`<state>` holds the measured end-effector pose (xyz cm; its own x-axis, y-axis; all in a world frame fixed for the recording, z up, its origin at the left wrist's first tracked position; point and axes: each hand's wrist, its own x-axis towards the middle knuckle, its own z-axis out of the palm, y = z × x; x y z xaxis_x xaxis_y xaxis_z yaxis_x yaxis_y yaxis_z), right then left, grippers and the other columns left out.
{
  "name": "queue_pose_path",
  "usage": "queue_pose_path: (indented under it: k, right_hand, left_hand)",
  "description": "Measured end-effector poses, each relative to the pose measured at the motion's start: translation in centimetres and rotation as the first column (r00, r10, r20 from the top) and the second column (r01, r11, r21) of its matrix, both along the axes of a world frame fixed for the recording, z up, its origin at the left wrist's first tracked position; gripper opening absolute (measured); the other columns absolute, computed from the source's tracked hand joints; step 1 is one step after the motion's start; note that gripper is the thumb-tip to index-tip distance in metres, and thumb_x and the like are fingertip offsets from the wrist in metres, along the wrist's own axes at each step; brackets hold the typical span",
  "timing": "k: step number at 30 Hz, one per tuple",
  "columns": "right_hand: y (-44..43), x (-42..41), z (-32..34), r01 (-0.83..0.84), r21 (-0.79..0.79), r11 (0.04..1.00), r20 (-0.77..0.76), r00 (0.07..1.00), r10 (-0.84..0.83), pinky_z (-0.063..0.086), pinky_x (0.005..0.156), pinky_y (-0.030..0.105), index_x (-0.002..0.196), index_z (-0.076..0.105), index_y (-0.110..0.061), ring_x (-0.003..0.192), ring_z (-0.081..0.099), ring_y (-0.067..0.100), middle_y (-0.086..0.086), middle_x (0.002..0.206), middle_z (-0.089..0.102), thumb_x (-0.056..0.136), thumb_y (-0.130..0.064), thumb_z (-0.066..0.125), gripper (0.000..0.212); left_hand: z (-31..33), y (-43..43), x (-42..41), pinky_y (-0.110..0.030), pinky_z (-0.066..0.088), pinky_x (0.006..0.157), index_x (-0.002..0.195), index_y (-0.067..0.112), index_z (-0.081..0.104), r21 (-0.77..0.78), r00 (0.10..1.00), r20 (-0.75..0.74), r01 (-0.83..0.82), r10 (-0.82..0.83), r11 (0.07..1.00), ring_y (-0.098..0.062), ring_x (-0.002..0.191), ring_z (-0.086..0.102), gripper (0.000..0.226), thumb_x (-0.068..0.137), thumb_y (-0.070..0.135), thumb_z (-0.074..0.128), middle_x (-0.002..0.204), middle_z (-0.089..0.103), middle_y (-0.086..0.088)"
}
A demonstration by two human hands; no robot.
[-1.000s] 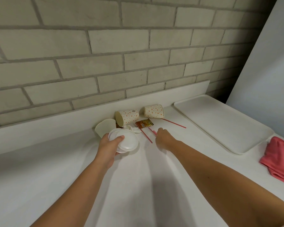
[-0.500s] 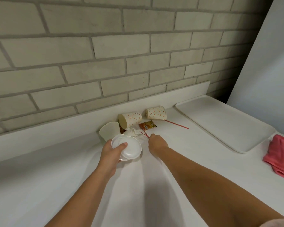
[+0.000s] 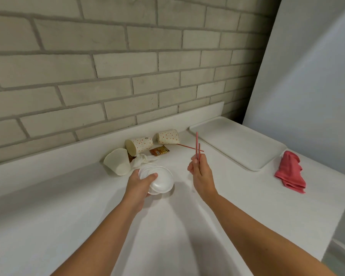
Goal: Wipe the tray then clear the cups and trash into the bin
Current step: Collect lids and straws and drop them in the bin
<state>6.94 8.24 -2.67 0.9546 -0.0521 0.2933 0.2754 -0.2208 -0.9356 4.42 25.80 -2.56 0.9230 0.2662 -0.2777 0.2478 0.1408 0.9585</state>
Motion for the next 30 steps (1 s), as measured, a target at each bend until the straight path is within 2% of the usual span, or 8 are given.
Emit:
queue_pose_path:
  k: [5, 10, 14, 17, 19, 23, 27, 30]
  right_hand:
    - [-2.4, -3.4, -2.9, 0.066, 0.051, 0.996, -0.067, 0.996, -0.063, 0.046, 0.071, 0.022, 0.088, 0.044, -0.016, 0.071, 0.054, 0.003, -0.004, 0.077, 0.057, 0.103, -0.018, 0.030, 0.021]
    - [-4.9, -6.7, -3.0, 0.107, -0.101, 0.989, -0.109, 0.987, -0.118, 0.040, 0.062, 0.006, 0.088, 0.050, -0.013, 0.082, 0.048, 0.014, -0.006, 0.081, 0.051, 0.102, -0.022, 0.035, 0.023]
    - [-8.1, -7.6, -1.9, 0.075, -0.203, 0.976, -0.189, 0.975, -0.114, 0.037, 0.061, 0.007, 0.082, 0.053, -0.013, 0.070, 0.043, 0.006, -0.006, 0.079, 0.045, 0.098, -0.018, 0.045, 0.018]
    - [-11.1, -8.4, -0.2, 0.023, -0.286, 0.958, -0.209, 0.974, -0.086, 0.035, 0.055, 0.011, 0.077, 0.051, -0.014, 0.061, 0.042, 0.013, -0.002, 0.069, 0.046, 0.095, -0.015, 0.051, 0.019]
    - [-13.5, -9.2, 1.2, 0.018, -0.311, 0.950, -0.189, 0.979, -0.080, 0.039, 0.053, 0.013, 0.082, 0.051, -0.014, 0.062, 0.047, 0.017, 0.005, 0.073, 0.051, 0.092, -0.008, 0.053, 0.013]
    - [-19.2, -10.9, 4.2, 0.017, -0.383, 0.924, -0.170, 0.982, -0.088, 0.045, 0.047, 0.012, 0.084, 0.050, -0.011, 0.056, 0.054, 0.012, 0.007, 0.072, 0.054, 0.089, -0.002, 0.056, 0.012]
    - [-26.0, -13.2, 5.4, 0.122, -0.441, 0.889, -0.150, 0.967, -0.207, 0.046, 0.047, 0.013, 0.087, 0.049, -0.011, 0.058, 0.054, 0.011, 0.009, 0.076, 0.055, 0.091, -0.005, 0.055, 0.009]
    - [-30.6, -15.1, 5.1, 0.193, -0.468, 0.862, -0.141, 0.947, -0.288, 0.047, 0.053, 0.017, 0.090, 0.047, -0.012, 0.063, 0.055, 0.017, 0.003, 0.071, 0.055, 0.092, -0.007, 0.052, 0.007]
  left_hand:
    - [0.4, -3.4, -0.7, -0.044, 0.054, 0.086, 0.125, 0.015, 0.049, 0.041, 0.995, 0.001, 0.096, -0.097, 0.994, -0.031, 0.110, 0.056, 0.046, 0.083, 0.016, 0.067, 0.122, 0.056, -0.011]
    - [0.4, -6.6, -1.8, -0.036, 0.053, 0.074, 0.114, 0.012, 0.051, 0.057, 0.983, 0.030, 0.182, -0.184, 0.982, -0.031, 0.108, 0.058, 0.032, 0.085, 0.014, 0.064, 0.118, 0.058, -0.013]
    - [0.7, -9.1, -2.9, -0.039, 0.052, 0.080, 0.119, 0.012, 0.050, 0.103, 0.970, 0.024, 0.240, -0.243, 0.965, -0.031, 0.108, 0.057, 0.034, 0.087, 0.016, 0.062, 0.120, 0.057, -0.014]
    - [1.3, -11.2, -3.7, -0.040, 0.051, 0.081, 0.121, 0.011, 0.048, 0.159, 0.956, 0.028, 0.285, -0.292, 0.945, -0.032, 0.110, 0.056, 0.034, 0.089, 0.016, 0.059, 0.121, 0.055, -0.014]
    - [1.6, -13.2, -4.1, -0.041, 0.050, 0.084, 0.123, 0.010, 0.047, 0.204, 0.942, 0.032, 0.320, -0.333, 0.925, -0.032, 0.110, 0.055, 0.033, 0.091, 0.016, 0.056, 0.123, 0.053, -0.014]
    - [2.1, -18.4, -5.1, -0.039, 0.049, 0.087, 0.128, 0.009, 0.042, 0.283, 0.902, 0.037, 0.403, -0.430, 0.870, -0.029, 0.110, 0.054, 0.036, 0.094, 0.018, 0.050, 0.124, 0.051, -0.012]
    - [2.1, -25.5, -6.9, -0.045, 0.046, 0.098, 0.129, 0.010, 0.040, 0.368, 0.840, 0.009, 0.501, -0.542, 0.783, -0.030, 0.111, 0.054, 0.037, 0.094, 0.020, 0.048, 0.124, 0.052, -0.012]
    - [1.9, -30.6, -8.7, -0.036, 0.046, 0.090, 0.128, 0.009, 0.039, 0.446, 0.774, 0.021, 0.560, -0.633, 0.699, -0.026, 0.104, 0.052, 0.036, 0.094, 0.018, 0.047, 0.119, 0.052, -0.010]
